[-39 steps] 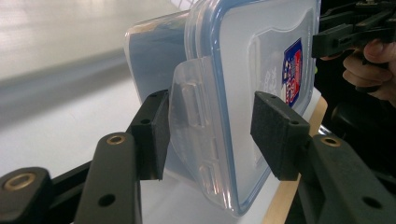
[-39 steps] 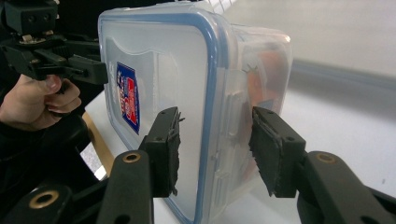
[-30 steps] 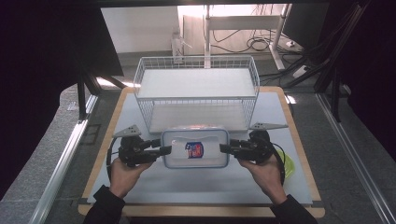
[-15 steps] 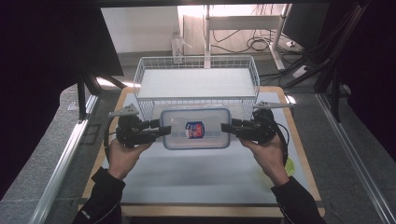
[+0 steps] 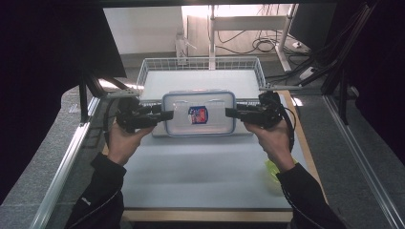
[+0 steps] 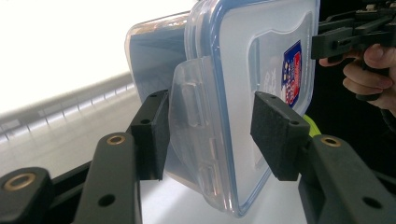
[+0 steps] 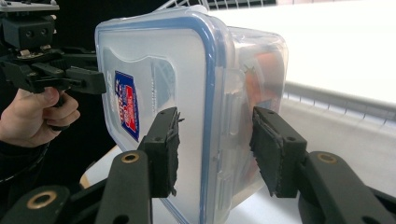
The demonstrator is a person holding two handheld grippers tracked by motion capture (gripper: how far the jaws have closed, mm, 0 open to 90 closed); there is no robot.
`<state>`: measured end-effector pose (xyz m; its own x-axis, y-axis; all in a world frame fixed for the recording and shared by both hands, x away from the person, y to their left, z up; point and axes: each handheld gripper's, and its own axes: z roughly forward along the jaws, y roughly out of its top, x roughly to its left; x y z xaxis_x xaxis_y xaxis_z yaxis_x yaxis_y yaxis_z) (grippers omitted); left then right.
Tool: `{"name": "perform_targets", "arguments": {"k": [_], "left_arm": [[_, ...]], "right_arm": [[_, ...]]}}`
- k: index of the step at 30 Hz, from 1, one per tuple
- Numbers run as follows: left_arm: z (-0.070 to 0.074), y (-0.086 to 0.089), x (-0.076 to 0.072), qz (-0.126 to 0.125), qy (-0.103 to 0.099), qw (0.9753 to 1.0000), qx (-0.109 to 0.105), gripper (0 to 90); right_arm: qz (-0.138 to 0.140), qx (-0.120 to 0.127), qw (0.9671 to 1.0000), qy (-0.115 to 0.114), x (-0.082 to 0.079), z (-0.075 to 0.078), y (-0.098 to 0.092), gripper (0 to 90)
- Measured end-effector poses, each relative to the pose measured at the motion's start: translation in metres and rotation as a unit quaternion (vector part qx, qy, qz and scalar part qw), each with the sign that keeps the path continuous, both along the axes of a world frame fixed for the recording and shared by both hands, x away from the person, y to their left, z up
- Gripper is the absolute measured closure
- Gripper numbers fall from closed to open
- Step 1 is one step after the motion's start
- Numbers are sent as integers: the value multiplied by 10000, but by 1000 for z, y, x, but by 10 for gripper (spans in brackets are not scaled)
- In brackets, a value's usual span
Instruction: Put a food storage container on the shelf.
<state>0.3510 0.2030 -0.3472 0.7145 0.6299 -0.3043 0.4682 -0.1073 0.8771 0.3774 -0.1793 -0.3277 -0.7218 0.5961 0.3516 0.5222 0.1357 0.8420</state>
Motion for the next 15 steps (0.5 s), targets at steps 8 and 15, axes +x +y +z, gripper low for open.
{"name": "perform_targets", "arguments": {"k": [8,15], "left_arm": [[20,4,23,-21,-22,10000,-62,487],[33,9,47,-4,-16,9999,-118,487]], "right_arm": [[-80,37,9999,-100,18,22,4,530],[-151,92,9998,-101,42,37,9,529]]}}
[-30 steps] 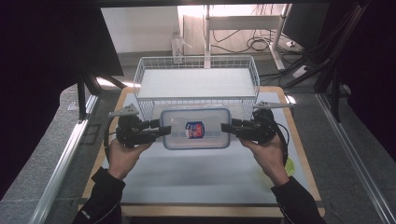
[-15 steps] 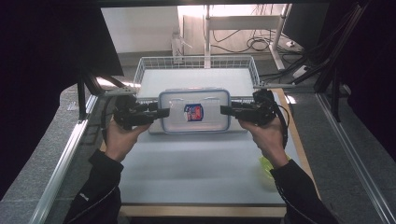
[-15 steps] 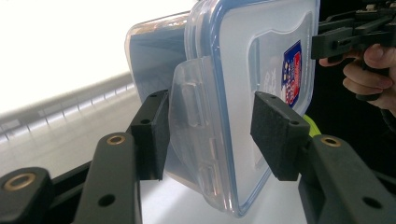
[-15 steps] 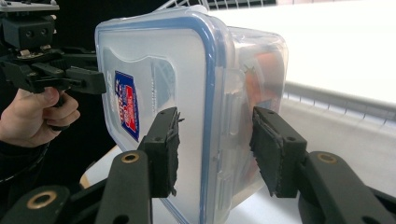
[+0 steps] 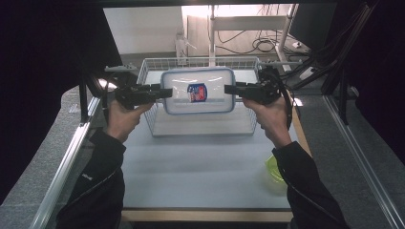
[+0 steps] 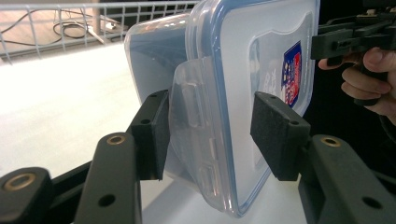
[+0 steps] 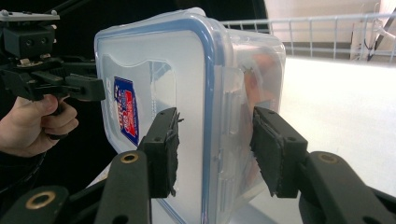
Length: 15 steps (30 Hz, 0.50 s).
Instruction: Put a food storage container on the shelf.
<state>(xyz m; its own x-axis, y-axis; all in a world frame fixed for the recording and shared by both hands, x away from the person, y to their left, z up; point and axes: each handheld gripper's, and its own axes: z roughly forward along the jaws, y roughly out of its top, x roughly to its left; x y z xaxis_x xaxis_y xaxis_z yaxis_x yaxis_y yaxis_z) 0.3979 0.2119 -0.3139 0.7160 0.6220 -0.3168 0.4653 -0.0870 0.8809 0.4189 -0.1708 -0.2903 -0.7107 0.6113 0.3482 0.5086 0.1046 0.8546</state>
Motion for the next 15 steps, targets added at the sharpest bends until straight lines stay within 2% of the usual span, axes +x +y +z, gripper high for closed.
{"name": "perform_targets", "arguments": {"k": [5,15], "left_arm": [[4,2,18,-7,52,10000,-48,487],[3,-1,48,5,188,9998,-67,486]], "right_arm": [[-45,46,10000,41,20,6,3,529],[-158,146,9996,190,44,2,0,528]]}}
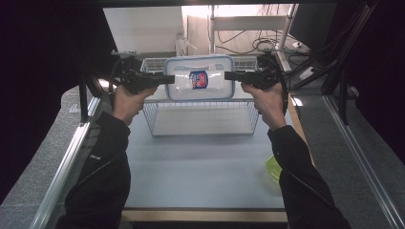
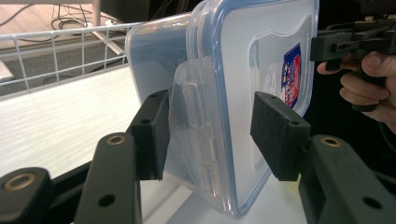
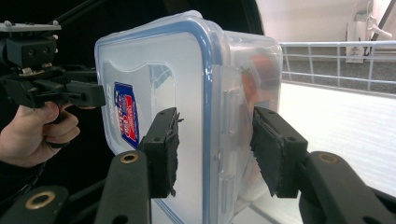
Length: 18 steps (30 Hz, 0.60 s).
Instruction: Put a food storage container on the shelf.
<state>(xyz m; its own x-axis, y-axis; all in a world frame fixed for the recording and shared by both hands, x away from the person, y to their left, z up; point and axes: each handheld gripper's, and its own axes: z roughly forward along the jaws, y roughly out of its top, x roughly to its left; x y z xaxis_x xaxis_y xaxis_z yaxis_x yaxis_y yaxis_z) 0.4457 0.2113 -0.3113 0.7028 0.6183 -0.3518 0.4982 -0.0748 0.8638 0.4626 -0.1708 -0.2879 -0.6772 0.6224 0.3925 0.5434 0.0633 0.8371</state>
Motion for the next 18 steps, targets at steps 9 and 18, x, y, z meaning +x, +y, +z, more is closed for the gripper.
{"name": "perform_targets", "arguments": {"k": [9,18], "left_arm": [[-1,-4,9,66,-67,9999,116,480],[-6,-9,7,249,-460,9971,552,431]], "right_arm": [[-34,89,9999,106,15,-10,-3,517],[-103,-38,9998,-155,16,-11,-1,500]]}}
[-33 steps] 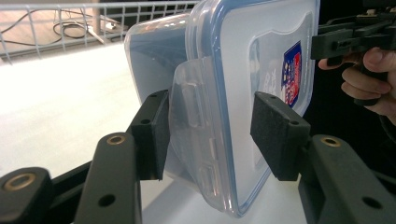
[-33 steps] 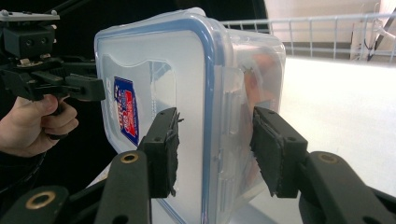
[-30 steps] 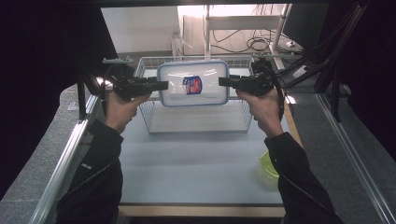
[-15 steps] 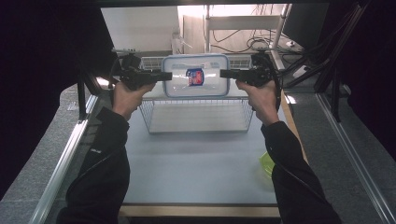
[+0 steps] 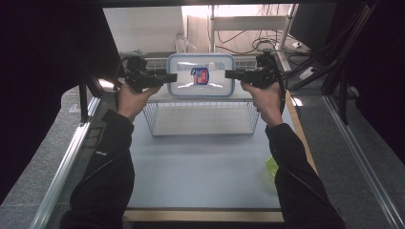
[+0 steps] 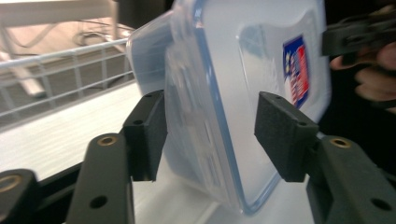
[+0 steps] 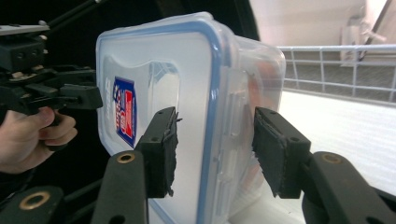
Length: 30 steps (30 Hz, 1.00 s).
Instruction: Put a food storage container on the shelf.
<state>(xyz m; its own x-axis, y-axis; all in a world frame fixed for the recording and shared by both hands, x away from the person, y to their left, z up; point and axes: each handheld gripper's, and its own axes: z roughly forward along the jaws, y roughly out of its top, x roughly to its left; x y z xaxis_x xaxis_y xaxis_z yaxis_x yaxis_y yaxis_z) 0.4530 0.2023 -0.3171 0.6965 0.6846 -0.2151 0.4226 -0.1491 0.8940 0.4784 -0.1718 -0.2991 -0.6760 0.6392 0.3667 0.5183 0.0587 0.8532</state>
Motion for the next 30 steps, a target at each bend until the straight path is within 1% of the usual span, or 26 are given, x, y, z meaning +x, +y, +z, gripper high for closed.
{"name": "perform_targets", "arguments": {"k": [1,3,4,5,7,8,11,12,14,15,16,17,19,21,22,23,24,25,27,30], "left_arm": [[-1,-2,0,51,-19,9999,102,462],[-4,-6,0,147,12,9994,312,462],[-5,-6,1,180,33,9993,313,455],[-7,-6,2,194,70,9995,230,453],[-8,-5,3,216,74,9996,159,489],[-8,-5,3,230,90,9996,143,489],[-7,-6,3,255,95,9996,122,488],[-7,-6,3,252,86,9996,124,489],[-7,-6,2,252,75,9996,67,489],[-7,-5,2,257,40,9996,48,489],[-7,-5,1,238,7,9997,5,489],[-8,-5,1,245,5,9997,-52,489],[-8,-4,0,288,-100,9995,-79,497],[-7,-5,-1,324,-197,9992,-154,497],[-6,-6,-3,280,-246,9993,-74,497],[-6,-8,-5,261,-302,9992,44,502],[-7,-10,-8,280,-363,9988,190,507],[-7,-11,-10,281,-391,9984,288,507],[-10,-10,-14,237,-364,9986,302,521],[-16,-9,-16,299,-322,9983,395,536]], "right_arm": [[-21,-53,10000,-38,0,0,1,494],[-99,-135,9998,-80,0,0,3,479],[-133,-147,9998,-81,1,0,3,463],[-175,-156,9997,-67,2,-1,3,456],[-233,-68,9997,-15,7,-3,1,443],[-243,-4,9997,14,9,-4,0,445],[-306,-5,9995,-22,11,-3,0,442],[-343,-52,9994,-44,11,-3,1,437],[-476,-224,9985,-157,11,-1,4,435],[-586,-514,9965,-308,10,1,8,421],[-586,-514,9965,-308,10,1,8,421],[-639,-616,9953,-393,9,1,9,418],[-681,-707,9941,-467,8,0,11,422],[-682,-802,9931,-517,6,-1,12,440],[-683,-834,9927,-534,6,-2,12,443],[-669,-825,9927,-579,3,-3,11,467],[-666,-835,9923,-620,2,-3,9,486],[-666,-835,9923,-620,2,-3,9,486],[-631,-817,9924,-671,-3,-3,6,527],[-540,-671,9938,-705,-15,-5,-1,641]]}}
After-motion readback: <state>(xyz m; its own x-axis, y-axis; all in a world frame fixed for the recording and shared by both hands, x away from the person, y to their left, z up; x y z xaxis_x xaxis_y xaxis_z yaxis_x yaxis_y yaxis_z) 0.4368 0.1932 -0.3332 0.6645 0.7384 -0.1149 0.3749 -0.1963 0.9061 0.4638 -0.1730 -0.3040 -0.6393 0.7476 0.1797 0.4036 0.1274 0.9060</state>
